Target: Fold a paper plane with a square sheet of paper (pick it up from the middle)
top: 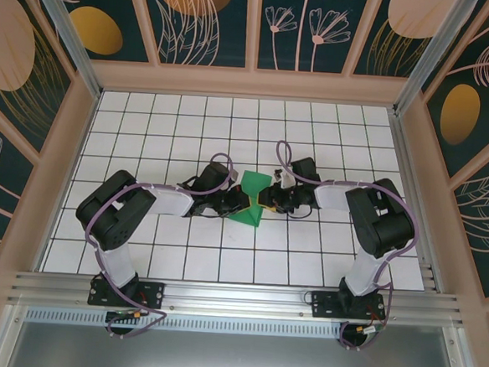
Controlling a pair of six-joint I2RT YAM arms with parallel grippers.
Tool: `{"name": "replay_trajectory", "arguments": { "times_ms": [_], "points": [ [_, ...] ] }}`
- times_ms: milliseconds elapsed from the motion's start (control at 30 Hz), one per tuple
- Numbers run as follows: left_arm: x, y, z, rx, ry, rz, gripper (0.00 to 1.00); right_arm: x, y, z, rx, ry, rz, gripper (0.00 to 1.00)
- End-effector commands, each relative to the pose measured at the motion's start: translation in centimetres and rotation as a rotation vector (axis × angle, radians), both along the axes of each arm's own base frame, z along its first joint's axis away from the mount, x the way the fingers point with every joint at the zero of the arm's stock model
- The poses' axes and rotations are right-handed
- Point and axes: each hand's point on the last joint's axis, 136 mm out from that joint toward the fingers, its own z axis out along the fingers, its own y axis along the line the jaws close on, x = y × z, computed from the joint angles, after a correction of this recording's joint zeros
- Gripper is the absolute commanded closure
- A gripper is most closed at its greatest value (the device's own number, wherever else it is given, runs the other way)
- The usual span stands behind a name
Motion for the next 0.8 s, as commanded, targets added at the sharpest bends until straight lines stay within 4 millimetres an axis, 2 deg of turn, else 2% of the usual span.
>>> {"name": "replay_trajectory", "arguments": {
  "times_ms": [0,133,233,300,500,767],
  "points": [
    [-0.1,-0.5,0.9,-0.022,-0.033,-0.022,0.97,-0.5,0.5,0.8,0.063,-0.008,0.035,0.63],
    [-0.2,-0.4,1.0,-0.023,-0.035,-0.021,0.97,-0.5,0.6,1.1,0.081,-0.009,0.036,0.68],
    [-0.1,-0.5,1.0,-0.027,-0.034,-0.021,0.97,-0.2,0.3,0.6,0.047,-0.015,0.021,0.81],
    [-0.1,-0.7,1.2,-0.033,-0.039,-0.027,0.97,0.0,0.0,0.0,0.014,-0.016,0.009,0.85],
    [0.1,-1.1,1.4,-0.049,-0.048,-0.04,0.96,0.2,-0.7,-1.4,-0.052,-0.017,-0.001,0.88],
    [0.1,-1.5,1.2,-0.063,-0.043,-0.052,0.95,0.5,-0.9,-1.9,-0.081,-0.024,0.0,0.88]
  ]
}}
